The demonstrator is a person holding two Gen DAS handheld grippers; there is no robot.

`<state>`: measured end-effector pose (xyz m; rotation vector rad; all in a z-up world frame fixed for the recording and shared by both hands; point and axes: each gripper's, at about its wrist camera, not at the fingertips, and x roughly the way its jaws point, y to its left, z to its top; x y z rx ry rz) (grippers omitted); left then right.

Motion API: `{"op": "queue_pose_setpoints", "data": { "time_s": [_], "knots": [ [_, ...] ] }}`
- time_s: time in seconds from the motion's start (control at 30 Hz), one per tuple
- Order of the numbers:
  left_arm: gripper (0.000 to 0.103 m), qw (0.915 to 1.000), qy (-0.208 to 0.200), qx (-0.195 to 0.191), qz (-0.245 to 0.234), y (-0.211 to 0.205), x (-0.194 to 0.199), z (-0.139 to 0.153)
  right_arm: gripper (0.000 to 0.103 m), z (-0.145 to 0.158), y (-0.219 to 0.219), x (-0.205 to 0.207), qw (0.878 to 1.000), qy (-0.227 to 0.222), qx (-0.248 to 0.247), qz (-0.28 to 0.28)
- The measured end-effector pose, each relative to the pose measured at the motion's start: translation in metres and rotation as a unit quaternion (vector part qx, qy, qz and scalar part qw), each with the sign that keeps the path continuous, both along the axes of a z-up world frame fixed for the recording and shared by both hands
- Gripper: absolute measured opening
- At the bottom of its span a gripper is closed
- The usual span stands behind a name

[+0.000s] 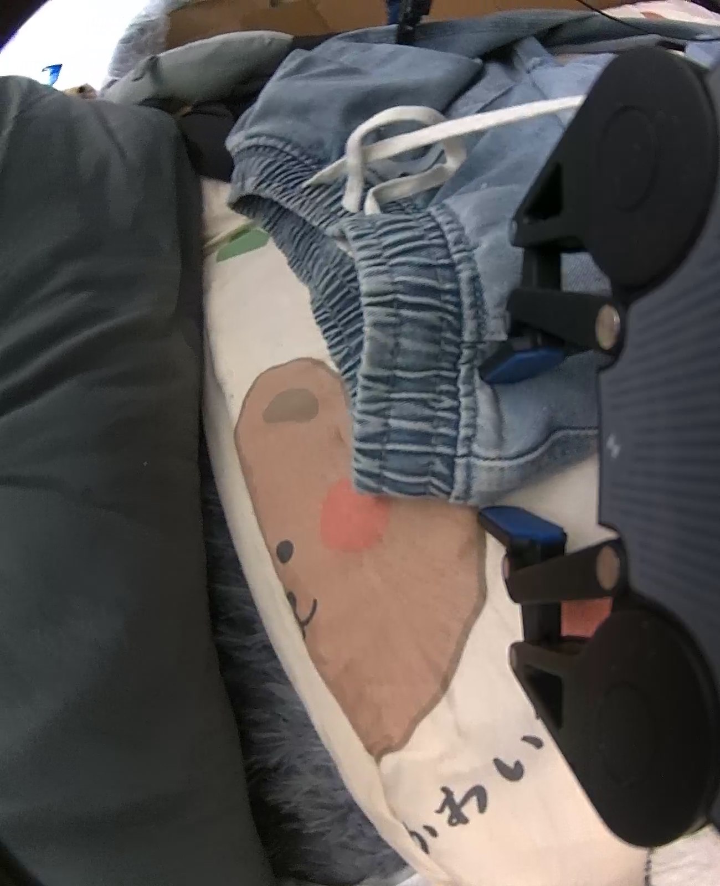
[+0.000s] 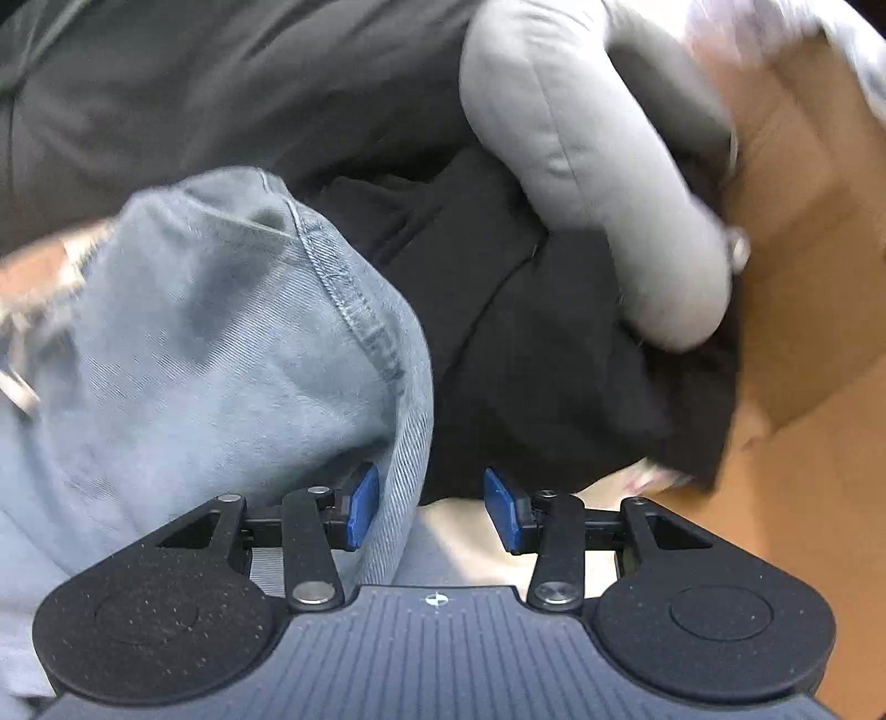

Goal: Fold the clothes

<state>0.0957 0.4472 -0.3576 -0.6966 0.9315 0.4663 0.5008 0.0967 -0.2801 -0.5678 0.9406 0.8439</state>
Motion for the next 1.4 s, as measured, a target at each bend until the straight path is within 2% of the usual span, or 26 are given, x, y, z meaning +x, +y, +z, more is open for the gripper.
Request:
{"op": "queue_pose_setpoints", "data": {
  "time_s": [0.1, 0.13, 0.17, 0.2, 0.33, 0.47, 0.57, 0.67, 0.73, 0.87, 0.97, 1.13, 1.17, 1.27, 1.3, 1.33, 1.4],
  "knots": [
    [0.053, 0.9996, -0.021, -0.009, 0.018, 0.002, -0.006, -0.002, 0.049, -0.003, 0.001, -0.003, 0.999, 0.045, -0.007, 0.012],
    [0.053, 0.9993, -0.027, -0.010, 0.023, 0.002, -0.007, -0.003, 0.044, -0.008, 0.003, -0.007, 0.999, 0.041, -0.026, 0.019],
    [0.053, 0.9990, -0.032, -0.010, 0.028, 0.002, -0.008, -0.003, 0.029, -0.011, 0.005, -0.011, 0.998, 0.031, -0.044, 0.026],
    [0.053, 0.9987, -0.037, -0.010, 0.033, 0.001, -0.009, -0.003, 0.003, -0.014, 0.006, -0.015, 0.998, 0.016, -0.059, 0.029],
    [0.053, 0.9970, -0.054, -0.020, 0.051, 0.001, -0.015, -0.005, 0.002, 0.001, 0.007, -0.014, 0.997, -0.024, -0.072, 0.006],
    [0.053, 0.9963, -0.063, -0.015, 0.057, -0.001, -0.017, -0.005, 0.002, 0.019, 0.008, 0.004, 0.995, -0.056, -0.086, -0.003],
    [0.053, 0.9948, -0.076, -0.017, 0.066, 0.000, -0.016, -0.007, 0.001, 0.020, 0.011, 0.014, 0.991, -0.074, -0.109, 0.013],
    [0.052, 0.9927, -0.092, -0.022, 0.075, 0.003, -0.012, -0.008, 0.001, 0.020, 0.011, 0.022, 0.988, -0.089, -0.128, 0.002],
    [0.052, 0.9902, -0.106, -0.031, 0.086, 0.007, -0.011, -0.009, 0.001, 0.018, 0.009, 0.027, 0.985, -0.100, -0.141, -0.010],
    [0.046, 0.9794, -0.130, -0.080, 0.132, 0.026, -0.010, -0.023, 0.002, 0.006, -0.002, 0.037, 0.980, -0.099, -0.167, -0.045],
    [0.045, 0.9834, -0.126, -0.070, 0.111, 0.027, -0.006, -0.021, 0.003, 0.006, 0.002, 0.027, 0.977, -0.113, -0.177, -0.038],
    [0.047, 0.9847, -0.123, -0.066, 0.104, 0.024, -0.014, -0.012, 0.007, 0.036, 0.012, 0.017, 0.978, -0.134, -0.162, -0.012],
    [0.047, 0.9853, -0.121, -0.063, 0.102, 0.023, -0.015, -0.010, 0.009, 0.042, 0.015, 0.016, 0.978, -0.138, -0.154, -0.007],
    [0.047, 0.9881, -0.112, -0.053, 0.091, 0.021, -0.016, -0.007, 0.026, 0.063, 0.023, 0.012, 0.980, -0.155, -0.124, 0.007],
    [0.047, 0.9891, -0.109, -0.050, 0.086, 0.020, -0.016, -0.006, 0.036, 0.070, 0.027, 0.008, 0.980, -0.162, -0.117, 0.008],
    [0.047, 0.9897, -0.107, -0.048, 0.083, 0.019, -0.016, -0.005, 0.042, 0.078, 0.032, 0.005, 0.980, -0.170, -0.106, 0.010],
    [0.048, 0.9900, -0.105, -0.047, 0.082, 0.019, -0.018, -0.006, 0.042, 0.087, 0.045, 0.007, 0.982, -0.173, -0.075, 0.015]
  ]
}}
